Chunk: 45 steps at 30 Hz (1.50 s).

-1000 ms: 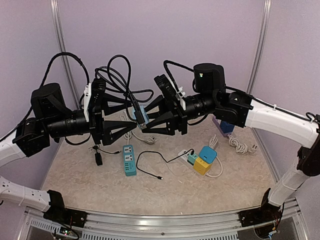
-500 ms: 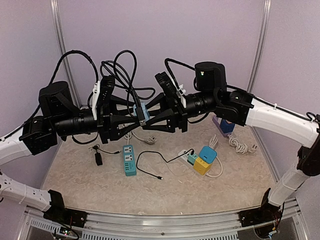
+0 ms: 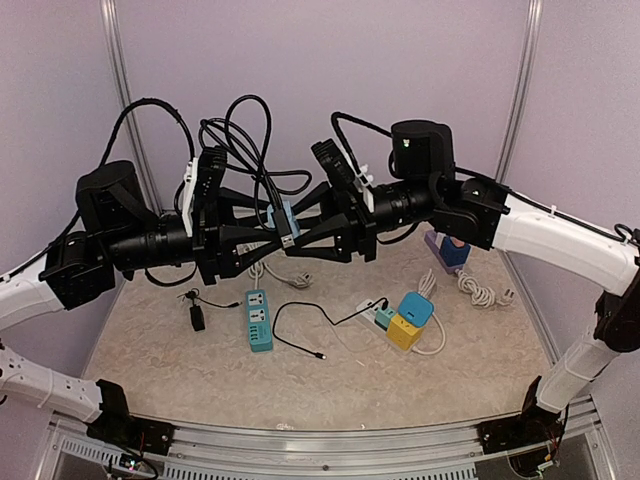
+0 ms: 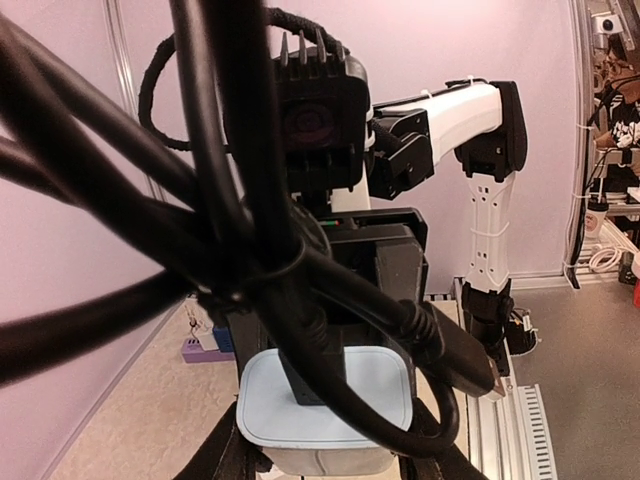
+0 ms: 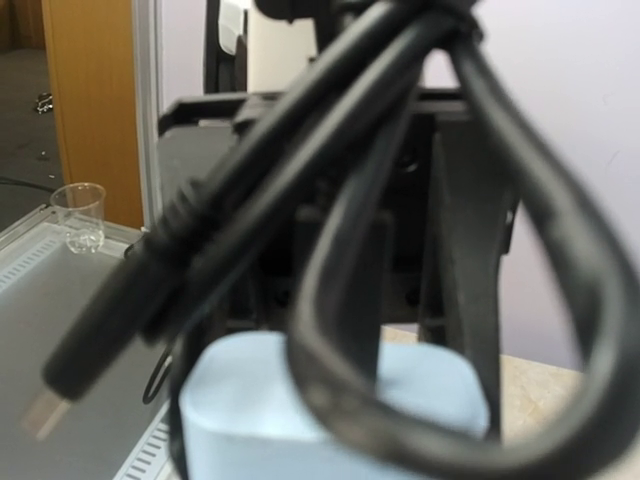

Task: Insert the plug
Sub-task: Adjust the plug.

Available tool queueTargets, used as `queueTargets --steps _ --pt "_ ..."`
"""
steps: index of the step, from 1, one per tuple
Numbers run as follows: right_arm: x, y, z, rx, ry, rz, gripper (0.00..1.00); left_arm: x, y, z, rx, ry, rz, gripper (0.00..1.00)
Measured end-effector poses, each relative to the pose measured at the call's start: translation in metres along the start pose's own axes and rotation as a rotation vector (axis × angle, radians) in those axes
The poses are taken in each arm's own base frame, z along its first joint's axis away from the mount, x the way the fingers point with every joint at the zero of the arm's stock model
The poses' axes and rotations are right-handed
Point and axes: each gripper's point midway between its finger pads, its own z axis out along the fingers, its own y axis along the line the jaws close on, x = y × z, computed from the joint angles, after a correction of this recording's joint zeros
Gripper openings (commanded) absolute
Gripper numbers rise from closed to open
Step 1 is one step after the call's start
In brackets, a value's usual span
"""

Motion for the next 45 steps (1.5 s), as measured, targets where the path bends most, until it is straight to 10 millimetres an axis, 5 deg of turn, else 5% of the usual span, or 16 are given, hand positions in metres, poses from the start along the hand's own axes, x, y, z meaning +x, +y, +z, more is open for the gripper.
queueTargets --steps 10,12,16,26,38,45 --pt "-0.001 0.001 0.0 -0.006 -0.003 0.003 0.0 -0.002 0.0 -0.003 -0.018 -0.046 -0.013 0.03" --pt "-0.001 0.001 0.001 -0.008 -0.004 0.006 0.0 -0.002 0.0 -0.003 -0.019 -0.049 -0.017 0.51" --pt "-0.003 0.001 0.002 -0.008 -0.011 0.009 0.0 -0.009 -0.004 -0.004 0.003 -0.079 -0.012 0.75" --pt "-0.017 0.005 0.001 -0.029 -0.082 0.004 0.0 -0.025 -0.016 -0.022 0.036 -0.199 0.058 0.7" --pt "-0.035 0.007 -0.004 -0.031 -0.136 -0.014 0.0 -0.032 -0.004 0.001 0.014 -0.268 -0.008 0.53" --pt "-0.034 0.006 -0.004 -0.02 -0.131 0.003 0.0 -0.037 -0.002 0.003 0.01 -0.281 -0.007 0.31"
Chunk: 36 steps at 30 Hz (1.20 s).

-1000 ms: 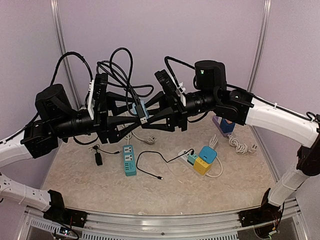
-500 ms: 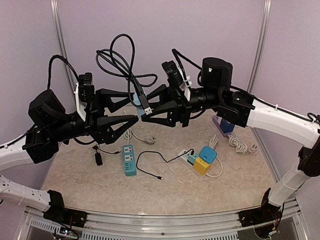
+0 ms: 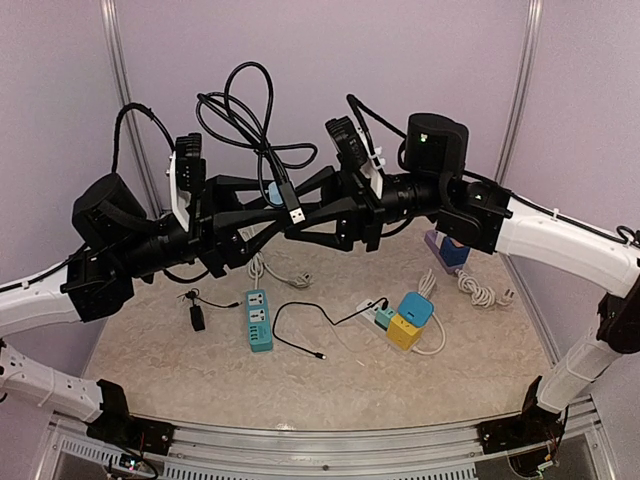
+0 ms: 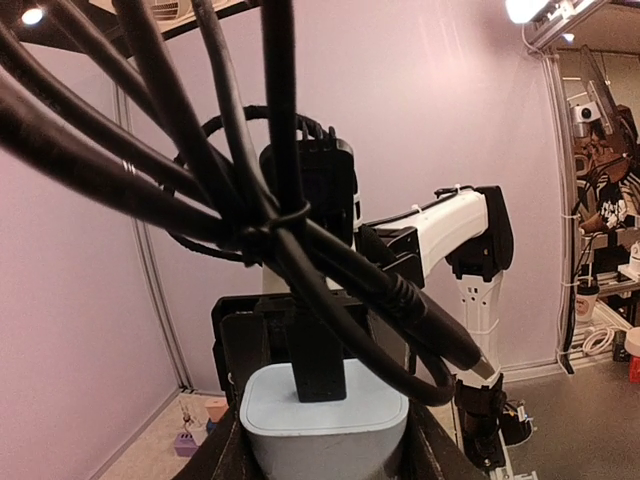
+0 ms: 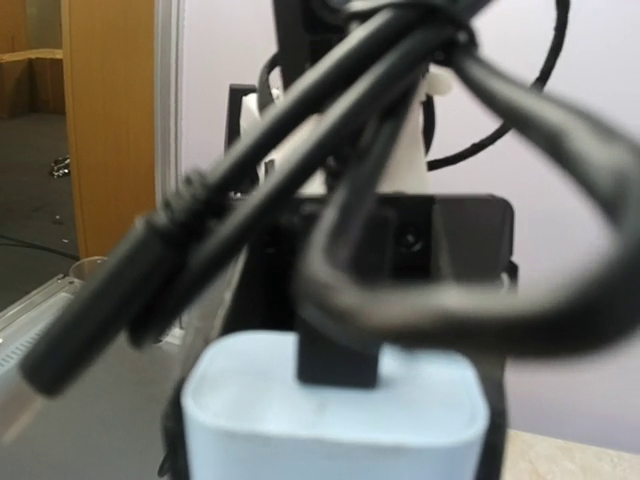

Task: Insert the plug
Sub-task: Adjust the plug.

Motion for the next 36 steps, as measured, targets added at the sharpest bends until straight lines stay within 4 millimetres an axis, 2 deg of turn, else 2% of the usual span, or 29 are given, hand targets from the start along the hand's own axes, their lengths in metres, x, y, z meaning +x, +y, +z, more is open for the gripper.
queueTargets --steps 4,12,14,18,20,25,28,31,33,36 --pt "-0.002 -0.001 -0.001 0.007 -0.002 -0.005 0.0 -0.002 0.001 0.002 0.002 0.007 -0.006 0.0" --pt "0.001 -0.002 -0.002 0.015 0.017 -0.009 0.02 0.0 0.001 0.002 -0.001 0.026 -0.008 0.0" --pt "0.002 -0.002 -0.003 0.019 0.027 -0.008 0.29 0.002 0.002 0.002 -0.01 0.037 -0.005 0.0" --pt "0.008 -0.005 -0.003 0.037 0.05 -0.004 0.71 0.006 0.005 -0.003 -0.042 0.063 0.002 0.0" --pt "0.013 -0.011 -0.003 0.069 0.069 0.004 0.79 0.008 0.011 -0.005 -0.079 0.07 0.012 0.0" --pt "0.027 -0.023 -0.005 0.142 0.11 0.018 0.91 0.014 0.036 -0.021 -0.193 0.083 0.022 0.0" --pt "0.042 -0.033 -0.009 0.194 0.143 0.04 0.94 0.027 0.056 -0.039 -0.273 0.102 0.019 0.0" --pt "0.062 -0.044 -0.016 0.252 0.18 0.066 0.95 0.056 0.091 -0.064 -0.401 0.153 0.009 0.0" --pt "0.084 -0.051 -0.022 0.298 0.22 0.098 0.94 0.081 0.118 -0.082 -0.503 0.201 0.0 0.0" --pt "0.111 -0.062 -0.03 0.387 0.268 0.16 0.85 0.123 0.151 -0.103 -0.622 0.277 -0.025 0.0"
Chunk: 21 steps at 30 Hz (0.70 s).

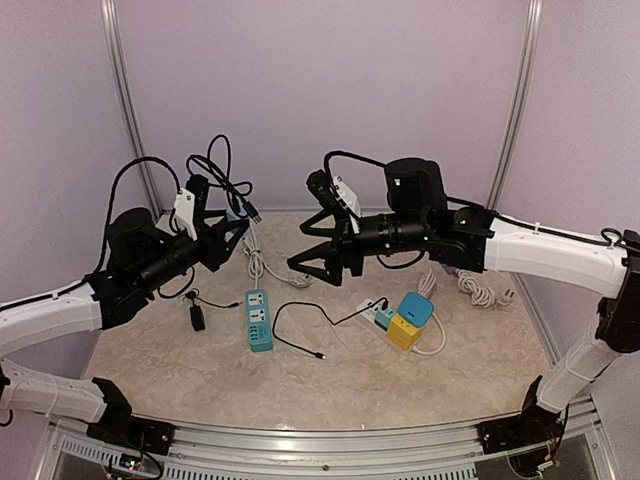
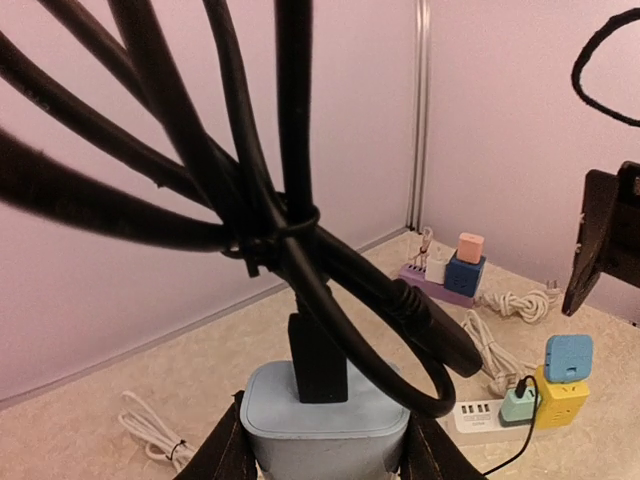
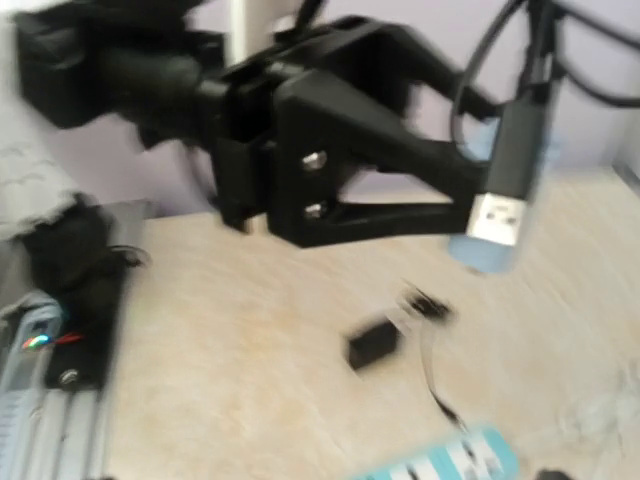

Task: Insert the plug
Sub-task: Adjust the plug, then adjust the socket at the center of the board.

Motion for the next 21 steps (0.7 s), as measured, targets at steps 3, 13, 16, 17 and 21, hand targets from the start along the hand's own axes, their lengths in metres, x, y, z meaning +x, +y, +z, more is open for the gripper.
queueTargets --steps 3,13,16,17,21 --pt "0.019 -0.03 0.006 0.161 0.034 0.117 0.79 0.04 0.022 0.007 -0.071 0.083 -0.029 0.0" --pt "0.135 -0.067 0.111 0.598 0.258 0.434 0.87 0.049 0.064 -0.026 -0.313 0.038 -0.104 0.0" --pt "0.177 -0.056 0.137 0.64 0.36 0.454 0.88 0.048 0.072 -0.045 -0.374 0.004 -0.132 0.0" --pt "0.192 -0.052 0.146 0.656 0.402 0.454 0.88 0.048 0.074 -0.05 -0.39 -0.006 -0.141 0.0" --pt "0.227 -0.048 0.174 0.697 0.489 0.452 0.9 0.038 0.077 -0.063 -0.415 -0.045 -0.164 0.0"
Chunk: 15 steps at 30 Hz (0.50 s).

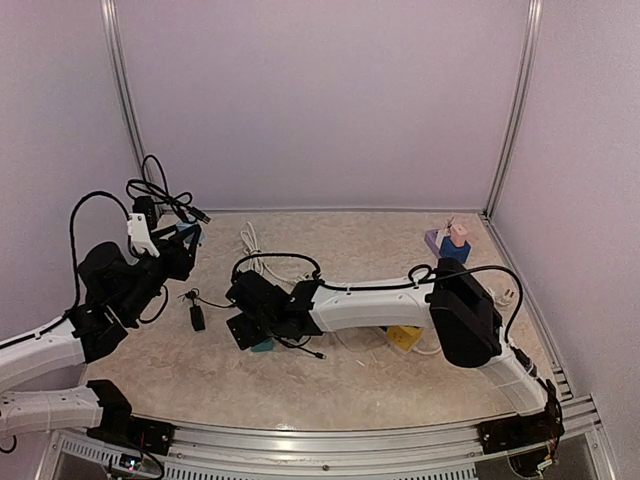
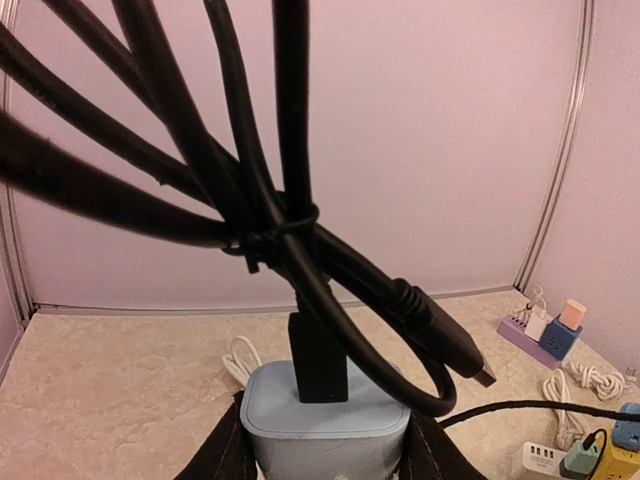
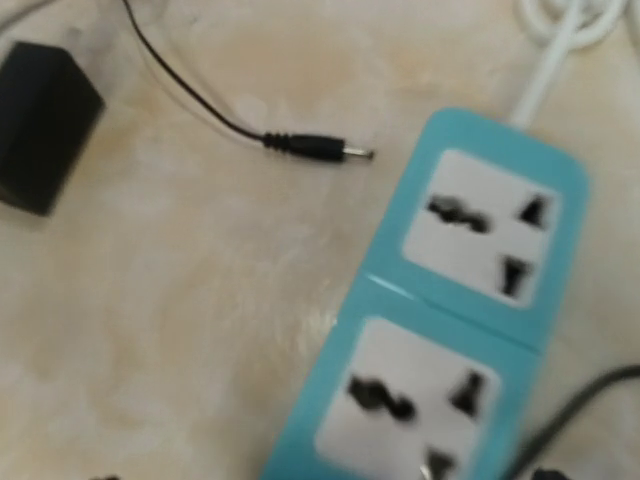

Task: Insert the plug
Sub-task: Adjust the socket at the center of the board.

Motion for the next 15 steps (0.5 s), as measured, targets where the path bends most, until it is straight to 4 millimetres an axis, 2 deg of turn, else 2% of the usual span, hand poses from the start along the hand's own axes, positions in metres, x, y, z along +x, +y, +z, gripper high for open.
queueTargets --steps 5,6,10,12,15 --pt "0.013 0.003 0.033 0.048 0.051 -0.004 0.86 -0.006 0.001 -0.006 0.005 -0.025 -0.03 0.0" --pt "0.017 0.003 0.037 0.056 0.062 -0.006 0.81 -0.004 0.001 -0.007 0.005 -0.02 -0.034 0.0" --pt "0.028 -0.006 0.038 0.095 0.089 -0.027 0.48 0.017 0.0 -0.01 0.015 0.022 -0.043 0.0" --pt "0.031 -0.009 0.035 0.088 0.08 -0.038 0.35 0.027 -0.002 -0.011 0.022 0.044 -0.043 0.0" --pt "0.041 -0.012 0.023 0.044 0.085 -0.081 0.3 0.04 -0.005 -0.014 0.037 0.065 -0.041 0.0"
